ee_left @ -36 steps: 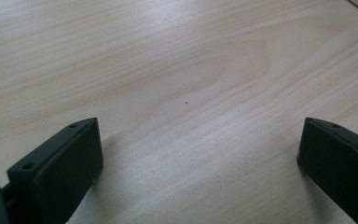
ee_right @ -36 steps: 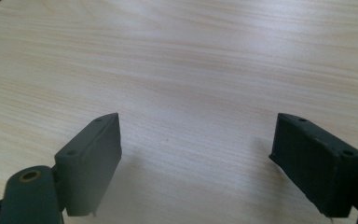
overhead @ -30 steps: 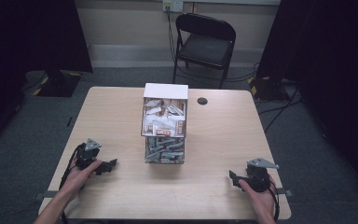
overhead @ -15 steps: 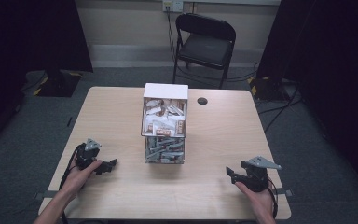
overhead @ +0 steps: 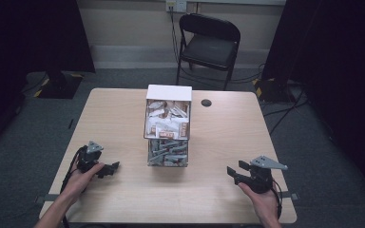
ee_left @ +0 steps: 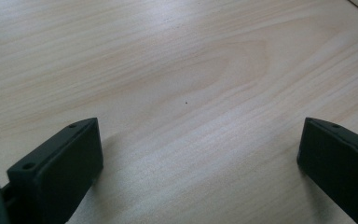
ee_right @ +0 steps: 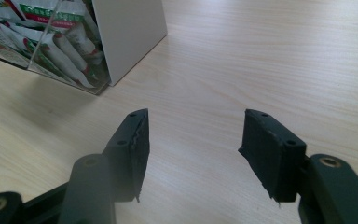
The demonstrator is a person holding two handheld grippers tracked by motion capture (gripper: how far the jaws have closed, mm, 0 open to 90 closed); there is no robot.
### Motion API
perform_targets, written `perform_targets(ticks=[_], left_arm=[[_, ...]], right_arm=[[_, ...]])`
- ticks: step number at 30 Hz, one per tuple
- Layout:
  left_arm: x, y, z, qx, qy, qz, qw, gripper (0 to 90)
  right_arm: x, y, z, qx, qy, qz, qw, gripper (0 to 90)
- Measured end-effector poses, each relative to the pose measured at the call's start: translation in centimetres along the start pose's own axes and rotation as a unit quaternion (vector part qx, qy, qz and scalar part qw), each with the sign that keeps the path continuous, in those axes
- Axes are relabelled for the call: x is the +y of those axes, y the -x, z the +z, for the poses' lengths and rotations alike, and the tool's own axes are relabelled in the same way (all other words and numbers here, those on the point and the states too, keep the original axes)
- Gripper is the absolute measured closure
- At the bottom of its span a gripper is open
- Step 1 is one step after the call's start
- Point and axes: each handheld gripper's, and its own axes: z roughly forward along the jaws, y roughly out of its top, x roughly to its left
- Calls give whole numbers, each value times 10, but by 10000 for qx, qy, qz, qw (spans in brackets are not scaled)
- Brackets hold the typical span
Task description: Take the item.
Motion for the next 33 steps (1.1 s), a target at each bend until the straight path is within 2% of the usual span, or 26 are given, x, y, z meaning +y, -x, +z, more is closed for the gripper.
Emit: perform_targets(ticks=[15,20,21,33], left_arm=[[0,0,0,3,3,1,10000,0],[0,0,0,4,3,0,10000,0],[0,0,0,3,4,2,10000,0],[0,0,0,-1,-1,0,10000,0]], right_arm=[[17,-22,2,488,55,-281,9984,490],[20,-26,3,586,75,-292,9978,497],[22,-30,6,678,81,-331,9971,509],[37,-52,13,1037,161,-508,9932,543]])
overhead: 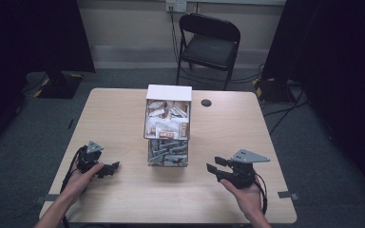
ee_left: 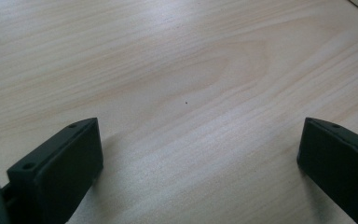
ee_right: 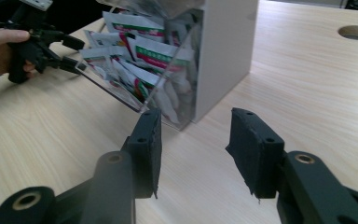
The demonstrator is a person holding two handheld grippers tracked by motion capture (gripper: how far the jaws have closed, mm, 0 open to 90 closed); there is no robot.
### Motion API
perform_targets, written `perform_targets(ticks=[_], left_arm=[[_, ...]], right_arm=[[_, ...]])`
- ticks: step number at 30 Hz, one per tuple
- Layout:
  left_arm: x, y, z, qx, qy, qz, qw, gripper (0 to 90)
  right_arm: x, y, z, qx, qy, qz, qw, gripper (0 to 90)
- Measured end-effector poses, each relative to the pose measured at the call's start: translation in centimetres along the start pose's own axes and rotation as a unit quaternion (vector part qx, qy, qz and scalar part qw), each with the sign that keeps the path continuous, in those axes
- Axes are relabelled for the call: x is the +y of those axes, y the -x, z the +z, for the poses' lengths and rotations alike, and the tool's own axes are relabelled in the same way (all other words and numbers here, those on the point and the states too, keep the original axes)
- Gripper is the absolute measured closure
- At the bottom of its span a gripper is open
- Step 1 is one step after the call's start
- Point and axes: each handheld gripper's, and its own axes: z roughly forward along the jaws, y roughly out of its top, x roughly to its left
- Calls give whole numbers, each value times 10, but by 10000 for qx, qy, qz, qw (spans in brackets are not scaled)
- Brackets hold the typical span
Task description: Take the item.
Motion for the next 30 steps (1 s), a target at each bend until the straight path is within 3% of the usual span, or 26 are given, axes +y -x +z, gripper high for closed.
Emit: perform_targets(ticks=[8,30], left_arm=[[0,0,0,3,3,1,10000,0],[0,0,0,4,5,0,10000,0]], right_arm=[[12,-19,20,347,-30,-197,9992,564],[30,-42,59,931,-168,-431,9946,653]])
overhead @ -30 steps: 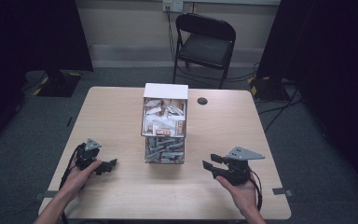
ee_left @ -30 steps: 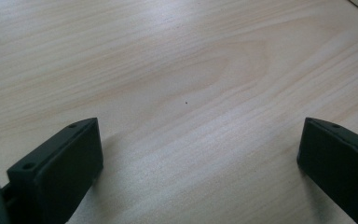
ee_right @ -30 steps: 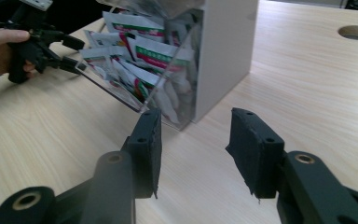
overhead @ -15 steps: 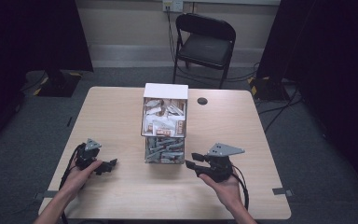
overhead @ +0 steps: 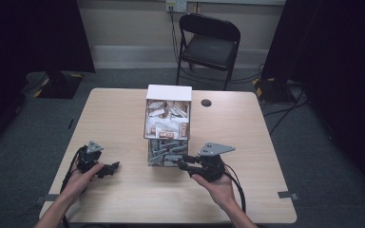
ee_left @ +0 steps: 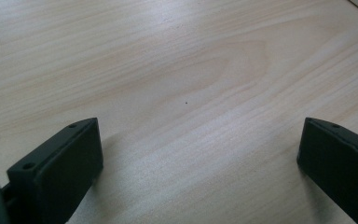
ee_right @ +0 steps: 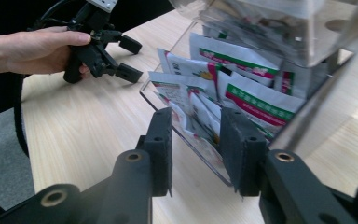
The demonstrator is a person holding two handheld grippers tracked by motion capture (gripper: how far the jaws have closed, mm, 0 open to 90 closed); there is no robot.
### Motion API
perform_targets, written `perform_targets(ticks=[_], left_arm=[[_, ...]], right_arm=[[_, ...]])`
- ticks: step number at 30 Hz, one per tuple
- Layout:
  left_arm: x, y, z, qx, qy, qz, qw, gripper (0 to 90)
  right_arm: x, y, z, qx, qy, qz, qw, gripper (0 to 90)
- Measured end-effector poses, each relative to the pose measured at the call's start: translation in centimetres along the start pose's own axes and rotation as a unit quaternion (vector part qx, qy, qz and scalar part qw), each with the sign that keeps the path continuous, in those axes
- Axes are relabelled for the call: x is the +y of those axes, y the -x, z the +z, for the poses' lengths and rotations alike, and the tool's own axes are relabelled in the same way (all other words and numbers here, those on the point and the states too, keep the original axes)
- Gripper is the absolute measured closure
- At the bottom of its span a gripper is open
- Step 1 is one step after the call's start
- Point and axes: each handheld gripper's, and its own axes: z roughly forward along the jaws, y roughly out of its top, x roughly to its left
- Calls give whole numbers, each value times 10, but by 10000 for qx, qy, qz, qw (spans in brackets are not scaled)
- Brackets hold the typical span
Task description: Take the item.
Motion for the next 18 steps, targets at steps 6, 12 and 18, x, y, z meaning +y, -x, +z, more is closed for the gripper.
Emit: perform_targets(ticks=[6,12,18], left_arm=[[0,0,0,-1,-1,2,10000,0],[0,0,0,-1,-1,2,10000,0],[0,0,0,-9,6,-15,10000,0]], right_arm=[[4,-3,11,114,-65,-69,9999,657],[5,-3,23,168,-132,-84,9997,668],[4,-2,32,164,-201,-91,9996,677]])
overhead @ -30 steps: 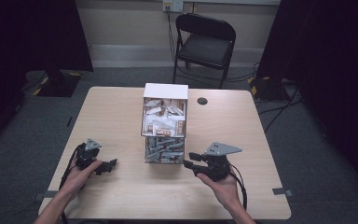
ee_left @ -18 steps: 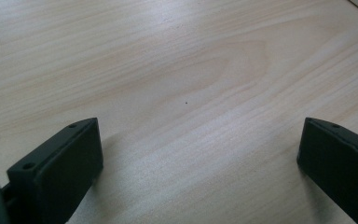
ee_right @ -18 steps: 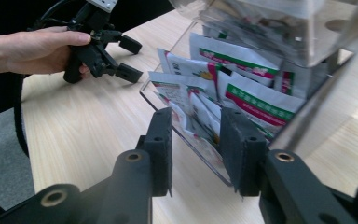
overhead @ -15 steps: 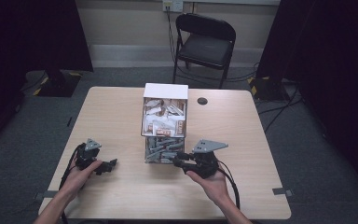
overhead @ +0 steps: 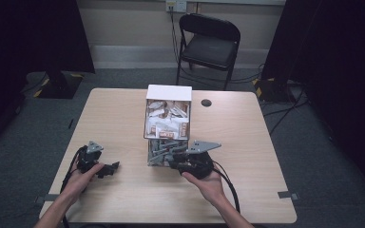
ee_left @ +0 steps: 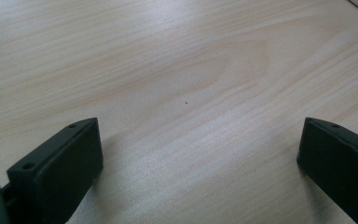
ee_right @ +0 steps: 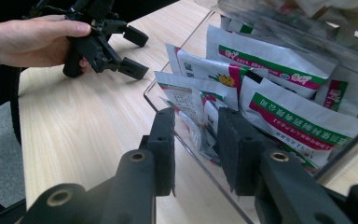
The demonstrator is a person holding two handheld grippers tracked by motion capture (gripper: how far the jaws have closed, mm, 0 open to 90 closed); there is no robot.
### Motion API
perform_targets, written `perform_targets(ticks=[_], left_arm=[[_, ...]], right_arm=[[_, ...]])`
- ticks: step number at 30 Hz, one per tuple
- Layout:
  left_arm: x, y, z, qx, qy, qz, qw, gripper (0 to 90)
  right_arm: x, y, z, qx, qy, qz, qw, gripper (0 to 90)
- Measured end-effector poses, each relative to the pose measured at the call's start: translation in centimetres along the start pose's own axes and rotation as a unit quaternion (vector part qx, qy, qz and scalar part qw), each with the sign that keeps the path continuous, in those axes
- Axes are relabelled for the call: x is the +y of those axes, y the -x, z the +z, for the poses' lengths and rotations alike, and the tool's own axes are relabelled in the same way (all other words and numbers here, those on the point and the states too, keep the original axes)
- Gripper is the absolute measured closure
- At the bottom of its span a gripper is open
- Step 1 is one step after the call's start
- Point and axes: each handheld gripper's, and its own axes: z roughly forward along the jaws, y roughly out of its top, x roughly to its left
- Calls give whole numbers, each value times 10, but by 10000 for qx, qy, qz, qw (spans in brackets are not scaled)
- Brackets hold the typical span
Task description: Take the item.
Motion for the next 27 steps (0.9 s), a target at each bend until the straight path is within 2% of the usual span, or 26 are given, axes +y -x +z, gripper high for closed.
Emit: perform_targets(ticks=[5,8,16,27], left_arm=[[0,0,0,-2,-1,1,10000,0],[0,0,0,5,0,1,10000,0],[0,0,0,6,23,-29,10000,0],[0,0,0,2,1,-1,10000,0]], right_arm=[[-2,2,7,3,-62,-1,10000,698],[-4,6,14,29,-101,69,9999,747],[-6,10,20,39,-185,37,9998,787],[-9,17,26,-3,-252,79,9997,796]])
